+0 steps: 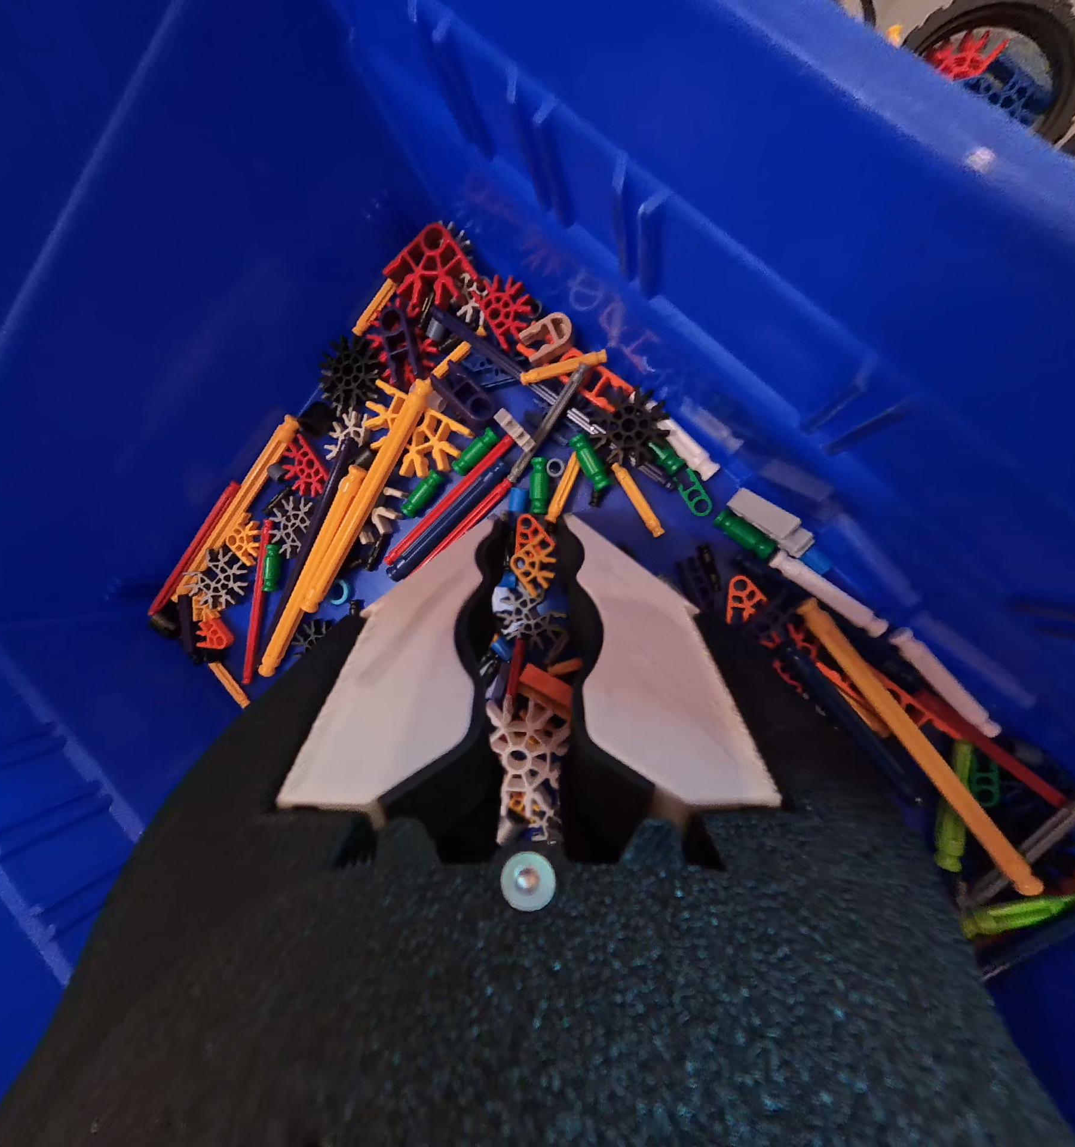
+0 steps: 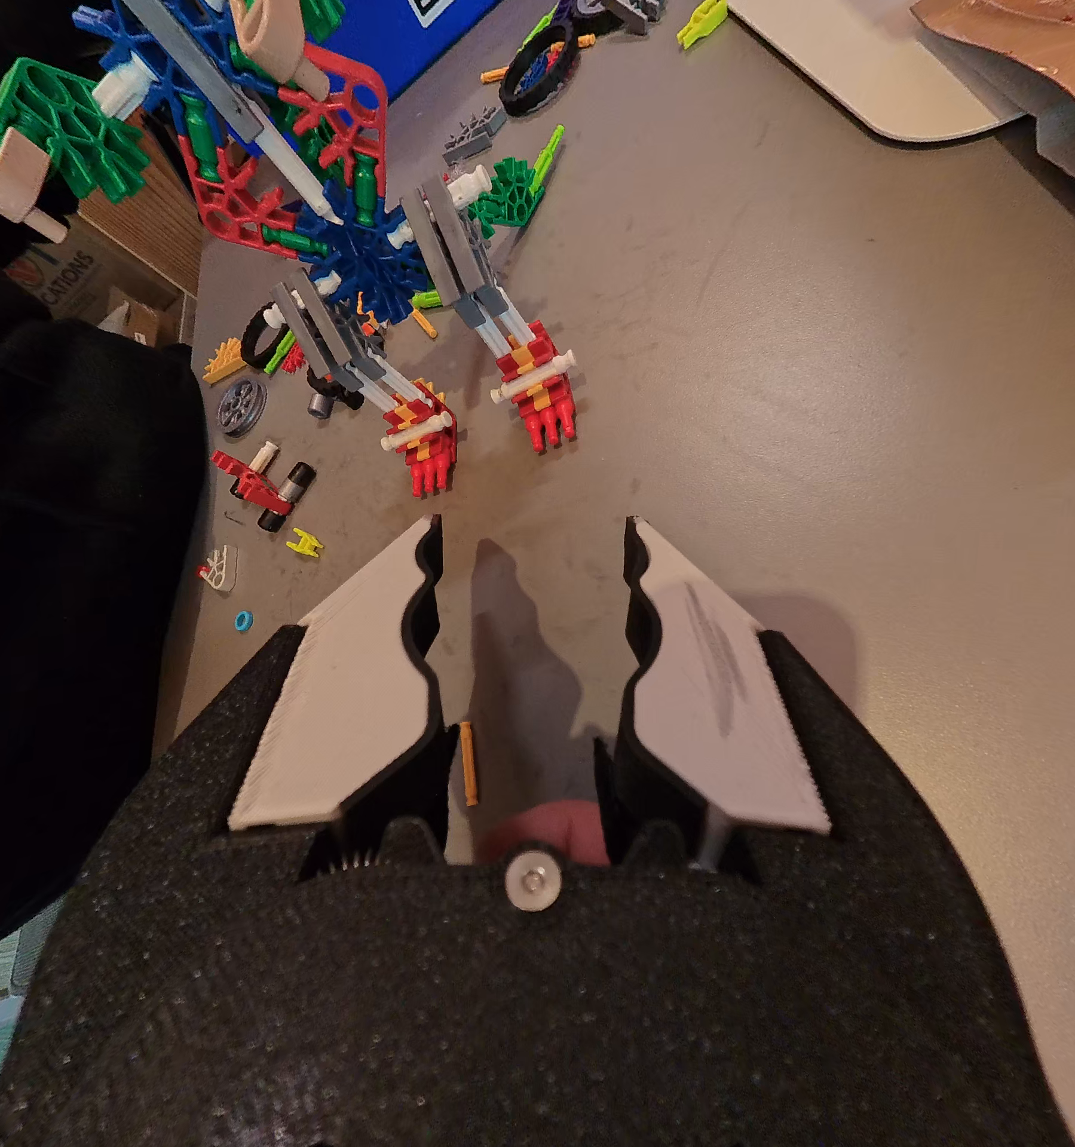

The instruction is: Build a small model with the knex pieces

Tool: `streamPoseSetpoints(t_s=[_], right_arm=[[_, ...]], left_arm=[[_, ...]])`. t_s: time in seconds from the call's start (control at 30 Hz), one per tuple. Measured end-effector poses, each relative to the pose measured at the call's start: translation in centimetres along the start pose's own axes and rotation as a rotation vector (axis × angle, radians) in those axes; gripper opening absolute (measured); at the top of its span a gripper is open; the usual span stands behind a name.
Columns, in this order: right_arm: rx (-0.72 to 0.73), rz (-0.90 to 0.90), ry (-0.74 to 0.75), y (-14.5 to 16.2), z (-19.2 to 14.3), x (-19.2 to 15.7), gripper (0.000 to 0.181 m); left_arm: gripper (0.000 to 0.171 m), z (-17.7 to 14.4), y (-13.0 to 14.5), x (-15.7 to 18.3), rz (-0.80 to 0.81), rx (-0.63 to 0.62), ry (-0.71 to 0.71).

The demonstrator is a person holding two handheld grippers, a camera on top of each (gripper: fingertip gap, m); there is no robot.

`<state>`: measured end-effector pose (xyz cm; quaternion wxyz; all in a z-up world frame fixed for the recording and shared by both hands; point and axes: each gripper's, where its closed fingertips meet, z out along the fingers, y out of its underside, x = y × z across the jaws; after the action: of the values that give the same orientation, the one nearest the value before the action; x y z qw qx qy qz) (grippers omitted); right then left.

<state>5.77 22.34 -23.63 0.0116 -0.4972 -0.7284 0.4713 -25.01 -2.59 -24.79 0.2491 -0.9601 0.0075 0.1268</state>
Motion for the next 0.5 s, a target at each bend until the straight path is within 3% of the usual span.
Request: streamPoseSetpoints(t_s=[0.5], right_arm=[[0.001,0.000,0.000,0.00,-0.01,0.00,0.058]], left_arm=[[0.017,0.12,-0.74,0.74,0.040,0.032,0.015]])
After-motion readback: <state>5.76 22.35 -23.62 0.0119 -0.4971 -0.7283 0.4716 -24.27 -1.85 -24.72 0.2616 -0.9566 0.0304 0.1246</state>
